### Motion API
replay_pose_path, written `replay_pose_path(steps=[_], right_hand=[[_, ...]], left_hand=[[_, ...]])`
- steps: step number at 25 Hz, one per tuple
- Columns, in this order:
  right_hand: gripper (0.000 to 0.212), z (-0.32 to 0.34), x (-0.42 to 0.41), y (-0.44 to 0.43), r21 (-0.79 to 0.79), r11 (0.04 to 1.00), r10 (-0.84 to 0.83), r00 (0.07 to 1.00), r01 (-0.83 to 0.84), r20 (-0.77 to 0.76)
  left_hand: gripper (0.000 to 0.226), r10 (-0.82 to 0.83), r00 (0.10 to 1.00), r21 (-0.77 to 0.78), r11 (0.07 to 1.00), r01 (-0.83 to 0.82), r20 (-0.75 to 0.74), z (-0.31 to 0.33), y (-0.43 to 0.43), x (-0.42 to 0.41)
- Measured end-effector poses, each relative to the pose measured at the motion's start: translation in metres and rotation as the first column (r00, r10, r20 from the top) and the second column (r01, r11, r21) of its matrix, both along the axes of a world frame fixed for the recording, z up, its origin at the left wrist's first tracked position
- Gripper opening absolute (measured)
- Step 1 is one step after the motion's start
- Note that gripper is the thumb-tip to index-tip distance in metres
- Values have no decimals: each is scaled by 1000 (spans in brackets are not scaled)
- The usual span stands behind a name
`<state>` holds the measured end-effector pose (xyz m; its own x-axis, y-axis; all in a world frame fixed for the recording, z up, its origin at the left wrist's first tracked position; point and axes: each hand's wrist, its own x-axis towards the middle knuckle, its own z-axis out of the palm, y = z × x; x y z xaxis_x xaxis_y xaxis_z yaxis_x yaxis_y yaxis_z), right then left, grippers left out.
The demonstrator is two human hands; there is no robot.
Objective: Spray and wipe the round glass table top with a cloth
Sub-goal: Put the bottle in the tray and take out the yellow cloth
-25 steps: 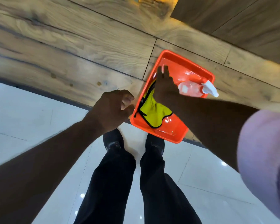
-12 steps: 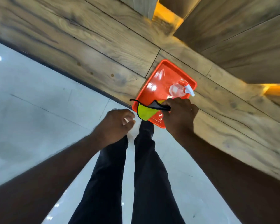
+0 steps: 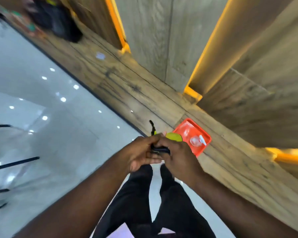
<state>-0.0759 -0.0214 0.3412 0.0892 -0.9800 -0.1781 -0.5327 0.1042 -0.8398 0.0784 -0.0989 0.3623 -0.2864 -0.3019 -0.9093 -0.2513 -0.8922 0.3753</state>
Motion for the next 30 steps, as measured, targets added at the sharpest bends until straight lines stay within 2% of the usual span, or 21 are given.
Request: replay_pose_path(steps=[1,3,6,8,10,12,14,15,17,19,21,22,24,25,26,28,29,30], right_hand=[[45,14,12,-3,-86,994,72,997,-73,-15],[43,45,44,-8,-242,945,211,975,-222,-69],[31,79,100,-8,-327,869,360,928,-371,-93],[26,99,145,-2,-330,830,461,886,-450,-52],[30,114,187,1,-234,803,569,822,-549,21],[30,134,251,-9,-214,768,629,773,-604,79],[29,157,324,-31,-321,786,592,792,-528,147],[36,169,363,-40,-393,765,597,790,-510,139],[53,195,441,-49,-474,644,696,717,-600,38],[60,216,520,-42,-422,446,838,534,-789,-112],[46,233,594,-24,-378,278,925,352,-883,-140],[36,238,624,-15,-385,245,945,308,-890,-111],[28,237,679,-6,-411,253,951,303,-876,-60],[28,234,701,-3,-418,287,945,327,-862,-26],[25,230,721,-3,-405,346,930,365,-846,31],[26,222,766,-8,-345,479,872,391,-807,296],[38,220,789,-14,-299,523,827,391,-798,403],[49,218,812,-21,-253,539,798,391,-803,459]], left_hand=[[48,116,990,-61,992,-112,80,13,2,12],[38,339,911,-220,932,-290,235,41,6,52],[17,607,753,-447,764,-465,253,85,15,129],[21,695,686,-583,656,-480,217,114,30,185],[24,722,660,-688,588,-426,208,141,49,234],[17,753,635,-745,521,-417,171,164,79,302],[15,744,654,-792,480,-378,138,182,108,370],[17,721,677,-811,478,-337,144,190,124,402],[16,694,689,-836,492,-241,210,208,153,460],[8,701,657,-852,495,-168,278,227,182,515],[5,730,602,-858,495,-138,324,244,212,568],[9,761,556,-863,484,-144,334,250,226,592],[34,834,463,-876,432,-212,299,258,257,637],[46,844,455,-868,427,-254,282,259,272,657],[53,825,485,-842,461,-280,291,260,288,676],[40,703,591,-761,611,-218,396,257,319,716],[27,679,596,-745,638,-193,428,254,329,735],[18,712,559,-761,615,-206,425,250,336,755]])
